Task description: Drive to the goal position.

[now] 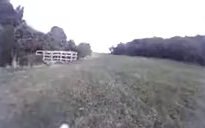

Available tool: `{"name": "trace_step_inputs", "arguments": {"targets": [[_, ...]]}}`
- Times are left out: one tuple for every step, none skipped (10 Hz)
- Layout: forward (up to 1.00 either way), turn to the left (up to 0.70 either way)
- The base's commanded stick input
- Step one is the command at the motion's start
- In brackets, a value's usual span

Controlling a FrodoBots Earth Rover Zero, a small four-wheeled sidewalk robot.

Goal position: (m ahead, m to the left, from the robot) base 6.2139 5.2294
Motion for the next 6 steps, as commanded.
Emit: {"name": "trace_step_inputs", "arguments": {"targets": [[0.70, -0.16], [0.70, -0.10], [0.70, 0.00], [0.70, -0.09], [0.70, -0.15], [0.70, -0.16]]}}
